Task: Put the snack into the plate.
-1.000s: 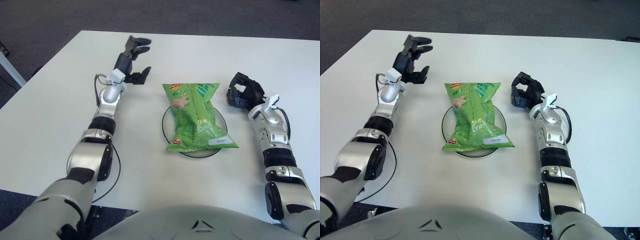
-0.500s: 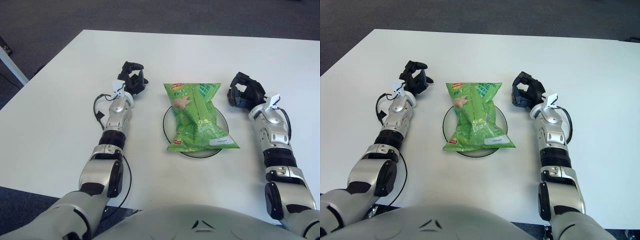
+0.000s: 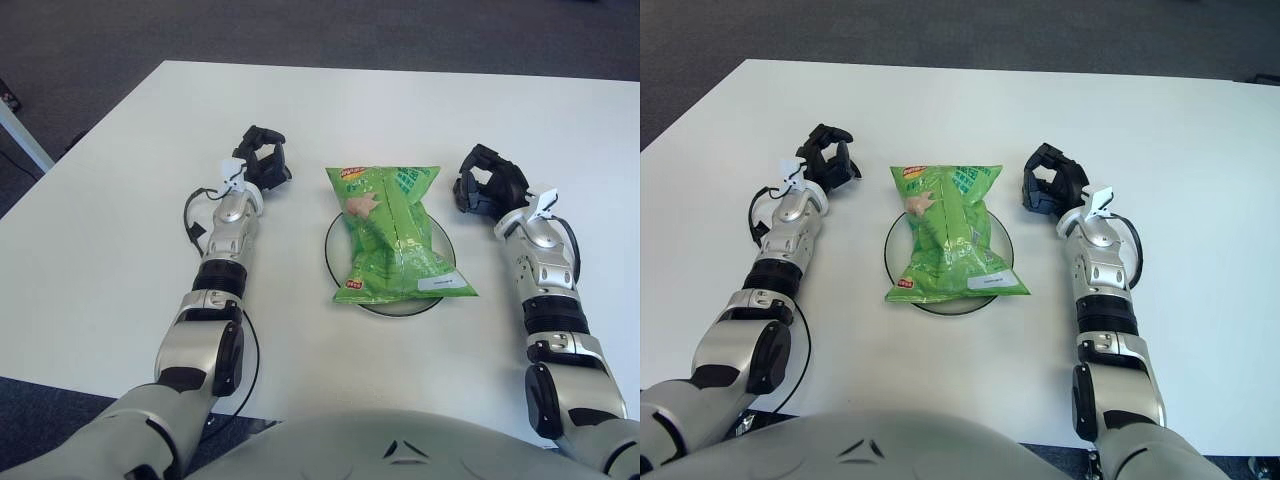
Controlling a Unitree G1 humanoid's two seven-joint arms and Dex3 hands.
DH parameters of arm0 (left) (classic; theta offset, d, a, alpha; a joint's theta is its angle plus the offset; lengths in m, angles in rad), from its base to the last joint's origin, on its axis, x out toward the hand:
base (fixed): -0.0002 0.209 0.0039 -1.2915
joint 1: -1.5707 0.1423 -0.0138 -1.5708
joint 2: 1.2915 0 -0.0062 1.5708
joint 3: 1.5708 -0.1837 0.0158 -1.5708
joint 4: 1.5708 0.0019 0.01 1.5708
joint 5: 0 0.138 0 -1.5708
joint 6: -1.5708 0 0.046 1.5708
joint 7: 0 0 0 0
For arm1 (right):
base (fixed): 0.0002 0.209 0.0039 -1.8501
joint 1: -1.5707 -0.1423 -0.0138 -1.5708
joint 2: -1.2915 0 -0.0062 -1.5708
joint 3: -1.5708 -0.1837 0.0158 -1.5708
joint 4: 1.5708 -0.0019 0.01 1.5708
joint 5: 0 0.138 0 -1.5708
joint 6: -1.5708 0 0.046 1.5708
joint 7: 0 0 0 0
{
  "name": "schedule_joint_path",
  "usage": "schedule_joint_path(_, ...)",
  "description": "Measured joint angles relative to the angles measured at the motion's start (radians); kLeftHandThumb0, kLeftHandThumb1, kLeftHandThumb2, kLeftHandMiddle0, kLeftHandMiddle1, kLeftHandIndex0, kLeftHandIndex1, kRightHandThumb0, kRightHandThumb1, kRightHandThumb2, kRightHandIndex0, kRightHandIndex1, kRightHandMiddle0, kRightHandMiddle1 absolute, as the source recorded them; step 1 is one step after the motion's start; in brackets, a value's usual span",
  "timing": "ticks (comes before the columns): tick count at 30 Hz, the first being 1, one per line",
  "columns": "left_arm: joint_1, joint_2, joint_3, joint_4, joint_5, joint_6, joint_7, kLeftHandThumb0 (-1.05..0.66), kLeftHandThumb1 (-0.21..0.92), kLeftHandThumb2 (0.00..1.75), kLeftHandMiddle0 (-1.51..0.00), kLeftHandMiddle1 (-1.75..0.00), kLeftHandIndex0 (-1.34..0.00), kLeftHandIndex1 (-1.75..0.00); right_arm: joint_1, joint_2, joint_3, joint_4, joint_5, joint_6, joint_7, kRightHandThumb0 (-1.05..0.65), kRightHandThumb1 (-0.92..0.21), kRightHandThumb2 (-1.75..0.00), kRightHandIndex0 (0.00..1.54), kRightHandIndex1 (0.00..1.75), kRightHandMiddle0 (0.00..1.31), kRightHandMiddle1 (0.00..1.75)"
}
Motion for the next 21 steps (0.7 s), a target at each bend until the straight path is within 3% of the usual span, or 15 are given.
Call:
schedule_joint_path(7, 0.029, -0.001, 0.007, -0.069, -0.032, 0.063, -0.026, -0.46, 0.39, 1.23, -1.28, -1.75, -0.56, -1.75, 0.0, 0.038, -0.034, 0.029, 0.005, -0.089, -0.053, -0.47, -0.35, -1.28, 1.31, 1.75, 0.59, 1.75)
schedule_joint_path(13, 0.05, -0.009, 0.003, -0.1, -0.035, 0.062, -0.031, -0.47, 0.35, 1.28, -1.3, -1.75, -0.59, -1.75, -0.014, 0.061, -0.074, 0.072, 0.013, -0.143, -0.081, -0.48, -0.32, -1.32, 1.32, 1.75, 0.61, 1.75)
schedule_joint_path(21, 0.075, -0.033, -0.01, -0.067, 0.021, -0.083, 0.005, -0.49, 0.3, 1.34, -1.33, -1.75, -0.63, -1.75, -0.035, 0.08, -0.119, 0.118, 0.014, -0.276, -0.109, -0.49, -0.28, -1.36, 1.33, 1.75, 0.64, 1.75)
